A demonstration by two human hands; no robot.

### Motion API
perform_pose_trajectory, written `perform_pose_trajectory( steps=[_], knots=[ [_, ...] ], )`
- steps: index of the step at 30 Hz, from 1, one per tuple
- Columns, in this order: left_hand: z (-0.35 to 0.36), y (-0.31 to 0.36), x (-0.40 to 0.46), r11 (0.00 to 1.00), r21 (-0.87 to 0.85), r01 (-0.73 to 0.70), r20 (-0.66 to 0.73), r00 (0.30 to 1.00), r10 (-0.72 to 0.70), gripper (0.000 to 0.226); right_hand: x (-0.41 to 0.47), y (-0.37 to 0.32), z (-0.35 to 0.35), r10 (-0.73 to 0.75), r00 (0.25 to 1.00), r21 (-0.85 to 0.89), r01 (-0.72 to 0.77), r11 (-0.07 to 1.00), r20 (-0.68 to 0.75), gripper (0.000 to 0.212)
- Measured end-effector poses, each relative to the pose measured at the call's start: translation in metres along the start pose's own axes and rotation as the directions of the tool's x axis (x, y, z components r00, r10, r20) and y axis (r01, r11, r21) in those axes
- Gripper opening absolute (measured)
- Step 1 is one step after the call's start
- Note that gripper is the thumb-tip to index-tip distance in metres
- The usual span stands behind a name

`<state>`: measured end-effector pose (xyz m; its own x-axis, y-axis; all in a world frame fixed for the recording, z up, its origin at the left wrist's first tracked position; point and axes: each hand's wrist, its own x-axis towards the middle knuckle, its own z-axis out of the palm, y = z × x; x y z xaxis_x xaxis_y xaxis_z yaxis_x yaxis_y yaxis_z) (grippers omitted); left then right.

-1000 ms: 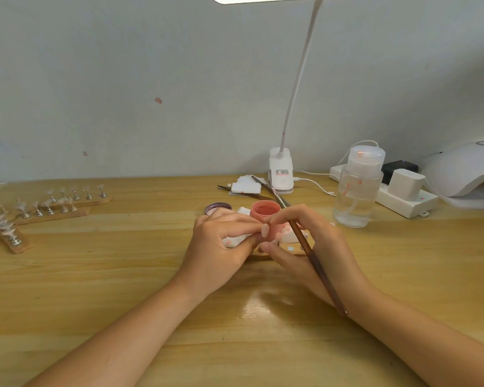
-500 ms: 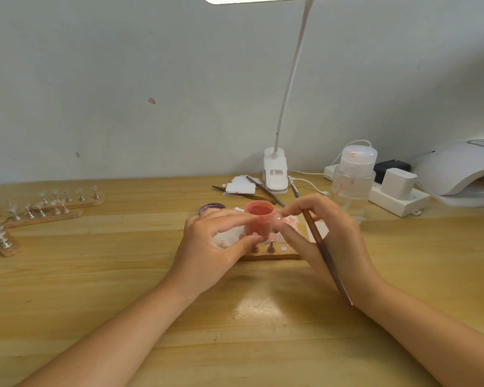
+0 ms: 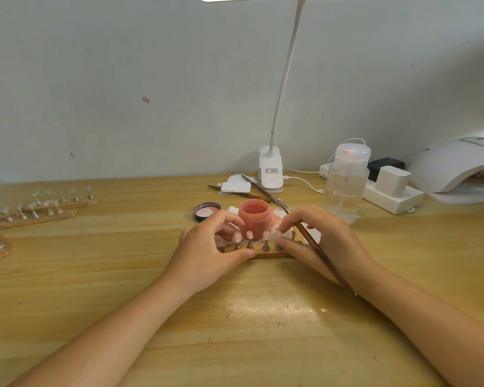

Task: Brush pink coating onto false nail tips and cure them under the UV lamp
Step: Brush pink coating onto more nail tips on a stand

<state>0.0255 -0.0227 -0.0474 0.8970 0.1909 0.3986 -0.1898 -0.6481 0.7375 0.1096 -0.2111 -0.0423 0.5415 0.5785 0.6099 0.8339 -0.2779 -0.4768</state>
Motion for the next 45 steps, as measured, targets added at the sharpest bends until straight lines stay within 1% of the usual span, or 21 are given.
perform_pose_trajectory(
  steps=[4, 6, 8, 11, 15, 19, 21, 24, 26, 28, 31, 33, 36, 41, 44, 45],
  knots=[
    [0.001, -0.002, 0.001, 1.0, -0.005, 0.004, 0.012, 1.0, -0.004, 0.036, 0.0, 0.001, -0.005, 0.003, 1.0, 0.003, -0.003, 1.0, 0.016, 0.031],
    [0.001, -0.002, 0.001, 1.0, -0.007, 0.004, 0.018, 1.0, -0.004, 0.035, -0.001, 0.004, -0.011, 0.014, 1.0, 0.014, -0.014, 1.0, 0.013, 0.035],
    [0.001, -0.002, 0.002, 1.0, -0.008, 0.011, 0.019, 1.0, -0.011, 0.035, -0.001, 0.007, -0.016, 0.022, 0.999, 0.022, -0.023, 0.999, 0.026, 0.031],
    [0.0, -0.001, 0.001, 1.0, -0.008, 0.01, 0.021, 1.0, -0.01, 0.035, -0.002, 0.01, -0.018, 0.031, 0.998, 0.036, -0.033, 0.999, 0.046, 0.018],
    [0.0, -0.001, 0.001, 1.0, -0.008, 0.003, 0.023, 1.0, -0.003, 0.035, -0.002, 0.007, -0.014, 0.052, 0.998, 0.062, -0.055, 0.997, 0.048, 0.016],
    [0.0, -0.001, 0.0, 1.0, -0.008, -0.009, 0.027, 1.0, 0.009, 0.035, -0.002, 0.005, -0.015, 0.082, 0.996, 0.142, -0.086, 0.986, 0.033, 0.015],
    [0.0, 0.0, 0.0, 1.0, -0.002, -0.012, 0.027, 1.0, 0.012, 0.035, -0.001, 0.005, -0.015, 0.12, 0.993, 0.177, -0.12, 0.977, 0.011, 0.015],
    [0.0, 0.001, 0.0, 1.0, 0.018, -0.02, 0.021, 1.0, 0.019, 0.035, 0.0, 0.005, -0.014, 0.155, 0.984, 0.195, -0.136, 0.971, -0.085, 0.021],
    [0.0, 0.002, -0.001, 0.998, 0.057, -0.041, 0.019, 0.999, 0.04, 0.034, 0.0, 0.002, -0.01, 0.115, 0.982, 0.14, -0.094, 0.986, -0.152, 0.026],
    [0.0, 0.004, -0.003, 0.991, 0.108, -0.074, -0.006, 0.997, 0.075, 0.034, 0.0, -0.003, -0.006, 0.035, 0.975, 0.081, -0.017, 0.997, -0.222, 0.025],
    [0.001, 0.008, -0.004, 0.958, 0.22, -0.184, -0.119, 0.97, 0.213, 0.029, -0.001, -0.014, 0.001, -0.079, 0.956, 0.045, 0.095, 0.994, -0.283, 0.021],
    [0.001, 0.012, -0.005, 0.93, 0.272, -0.248, -0.159, 0.941, 0.298, 0.026, -0.002, -0.024, 0.007, -0.122, 0.957, 0.061, 0.142, 0.988, -0.264, 0.019],
    [0.002, 0.014, -0.007, 0.901, 0.266, -0.342, -0.129, 0.914, 0.385, 0.015, -0.004, -0.034, 0.015, -0.167, 0.961, 0.09, 0.19, 0.978, -0.219, 0.016],
    [0.002, 0.013, -0.007, 0.904, 0.209, -0.373, -0.13, 0.906, 0.404, 0.012, -0.005, -0.041, 0.02, -0.165, 0.967, 0.109, 0.188, 0.976, -0.196, 0.023],
    [0.002, 0.012, -0.007, 0.891, 0.242, -0.385, -0.138, 0.895, 0.424, 0.021, -0.005, -0.039, 0.021, -0.164, 0.968, 0.094, 0.185, 0.978, -0.191, 0.025],
    [0.002, 0.013, -0.006, 0.888, 0.251, -0.385, -0.143, 0.893, 0.427, 0.02, -0.005, -0.038, 0.021, -0.164, 0.968, 0.088, 0.184, 0.979, -0.191, 0.025]
  ],
)
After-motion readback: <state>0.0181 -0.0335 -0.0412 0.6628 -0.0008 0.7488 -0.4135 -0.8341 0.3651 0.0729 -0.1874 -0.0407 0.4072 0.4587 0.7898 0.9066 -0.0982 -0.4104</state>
